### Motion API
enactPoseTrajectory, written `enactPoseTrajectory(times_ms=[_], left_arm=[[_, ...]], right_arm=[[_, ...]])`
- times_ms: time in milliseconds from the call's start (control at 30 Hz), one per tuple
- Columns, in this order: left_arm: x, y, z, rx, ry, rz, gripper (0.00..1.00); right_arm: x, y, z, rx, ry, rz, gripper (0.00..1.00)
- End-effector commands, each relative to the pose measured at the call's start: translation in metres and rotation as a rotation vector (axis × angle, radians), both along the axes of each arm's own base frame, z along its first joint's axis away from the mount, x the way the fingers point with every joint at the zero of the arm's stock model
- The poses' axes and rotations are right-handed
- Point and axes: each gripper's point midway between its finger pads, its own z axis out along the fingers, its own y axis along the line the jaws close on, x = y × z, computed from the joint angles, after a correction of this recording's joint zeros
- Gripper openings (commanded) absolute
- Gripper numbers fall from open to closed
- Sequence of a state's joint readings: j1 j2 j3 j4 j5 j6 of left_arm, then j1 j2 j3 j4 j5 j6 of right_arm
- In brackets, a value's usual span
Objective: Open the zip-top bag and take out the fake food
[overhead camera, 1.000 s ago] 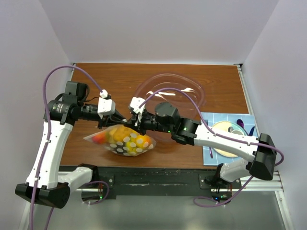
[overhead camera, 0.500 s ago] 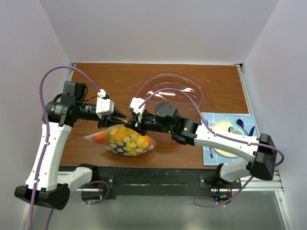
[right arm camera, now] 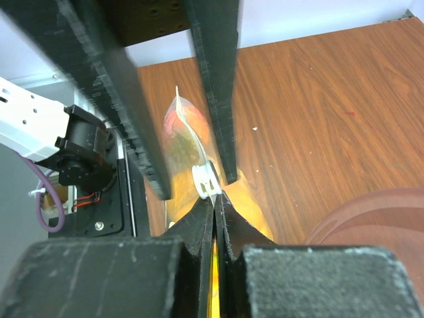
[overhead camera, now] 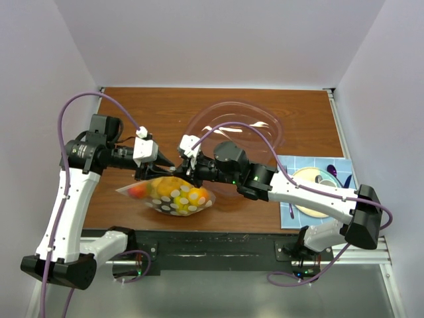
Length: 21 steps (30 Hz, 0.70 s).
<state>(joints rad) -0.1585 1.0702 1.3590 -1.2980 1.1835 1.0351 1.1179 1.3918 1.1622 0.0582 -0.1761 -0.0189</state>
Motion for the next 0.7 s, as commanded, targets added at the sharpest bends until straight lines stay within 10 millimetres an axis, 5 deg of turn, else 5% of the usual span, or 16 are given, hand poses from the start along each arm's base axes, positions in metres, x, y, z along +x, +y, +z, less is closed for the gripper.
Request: enactPoseTrajectory(times_ms=[0, 367, 667], left_arm=[[0.002, -0.005, 0.005, -0.034, -0.011, -0.028, 0.23], [0.008, -0.002, -0.01, 0.002, 0.003, -0.012, 0.13], [0.02, 0.011, -0.027, 0.123, 0.003, 0.038, 0.1]], right_arm=[[-0.002, 0.0, 0.036, 0.082, -0.025, 0.011, 0.0], [0.003, -0.006, 0.043, 0.085, -0.04, -0.021, 0.0], [0.021, -0.055, 0.062, 0.16, -0.087, -0.196, 0.0]])
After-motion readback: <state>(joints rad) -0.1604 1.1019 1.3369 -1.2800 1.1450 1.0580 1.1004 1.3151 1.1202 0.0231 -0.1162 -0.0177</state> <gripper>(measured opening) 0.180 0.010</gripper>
